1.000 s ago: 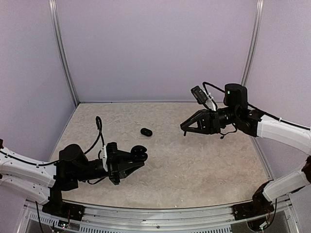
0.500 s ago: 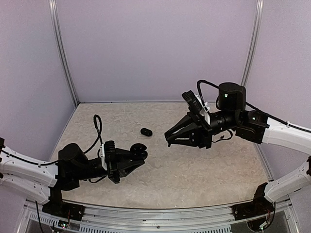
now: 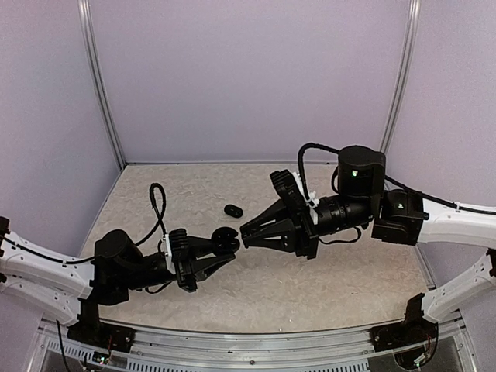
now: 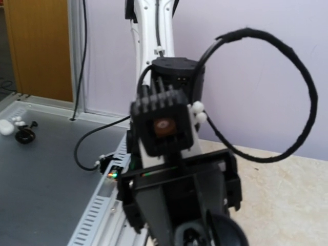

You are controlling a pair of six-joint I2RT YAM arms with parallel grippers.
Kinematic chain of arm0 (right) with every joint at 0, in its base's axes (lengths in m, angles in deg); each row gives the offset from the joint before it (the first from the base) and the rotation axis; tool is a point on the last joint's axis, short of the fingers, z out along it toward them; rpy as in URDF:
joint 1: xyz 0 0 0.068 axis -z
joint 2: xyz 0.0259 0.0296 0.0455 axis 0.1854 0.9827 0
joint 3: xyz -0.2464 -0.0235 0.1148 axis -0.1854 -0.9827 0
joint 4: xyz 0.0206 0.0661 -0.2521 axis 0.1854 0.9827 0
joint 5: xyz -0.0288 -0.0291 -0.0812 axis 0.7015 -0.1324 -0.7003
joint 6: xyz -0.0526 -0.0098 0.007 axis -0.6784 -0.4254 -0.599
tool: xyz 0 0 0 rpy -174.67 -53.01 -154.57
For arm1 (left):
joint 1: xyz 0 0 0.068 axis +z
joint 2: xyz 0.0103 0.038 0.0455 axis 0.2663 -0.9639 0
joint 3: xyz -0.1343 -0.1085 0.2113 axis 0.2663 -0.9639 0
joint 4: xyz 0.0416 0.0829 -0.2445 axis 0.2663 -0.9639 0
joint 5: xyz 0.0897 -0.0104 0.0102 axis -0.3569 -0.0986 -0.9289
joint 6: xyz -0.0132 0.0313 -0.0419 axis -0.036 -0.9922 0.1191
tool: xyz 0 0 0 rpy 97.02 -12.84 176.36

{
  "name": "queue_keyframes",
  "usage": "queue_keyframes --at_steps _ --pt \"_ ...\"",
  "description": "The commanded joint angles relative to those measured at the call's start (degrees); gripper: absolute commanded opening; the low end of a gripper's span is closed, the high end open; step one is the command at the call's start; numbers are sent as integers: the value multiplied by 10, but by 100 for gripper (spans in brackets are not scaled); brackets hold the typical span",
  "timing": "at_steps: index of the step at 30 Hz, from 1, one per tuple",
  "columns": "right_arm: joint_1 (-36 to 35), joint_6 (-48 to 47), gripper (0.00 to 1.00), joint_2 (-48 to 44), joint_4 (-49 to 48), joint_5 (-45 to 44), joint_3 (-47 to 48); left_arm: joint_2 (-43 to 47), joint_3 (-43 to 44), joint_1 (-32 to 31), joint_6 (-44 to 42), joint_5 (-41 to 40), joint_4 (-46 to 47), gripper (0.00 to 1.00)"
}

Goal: Insert the wireless bluetooth earbuds into the charging case
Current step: Insert the right earbud into the right side groove of the charging case.

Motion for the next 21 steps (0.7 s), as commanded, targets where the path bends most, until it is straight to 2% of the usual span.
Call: queue_keyframes --at_steps 1,11,21 --pt "-26 -22 14 3 -31 -64 -7 -2 13 -15 -41 -37 22 11" --pt "-62 -36 13 -22 -82 -166 -49 -1 10 -38 -89 -86 32 12" --pt "-64 -38 13 -30 -105 -171 -64 -15 18 -45 -110 -83 33 12"
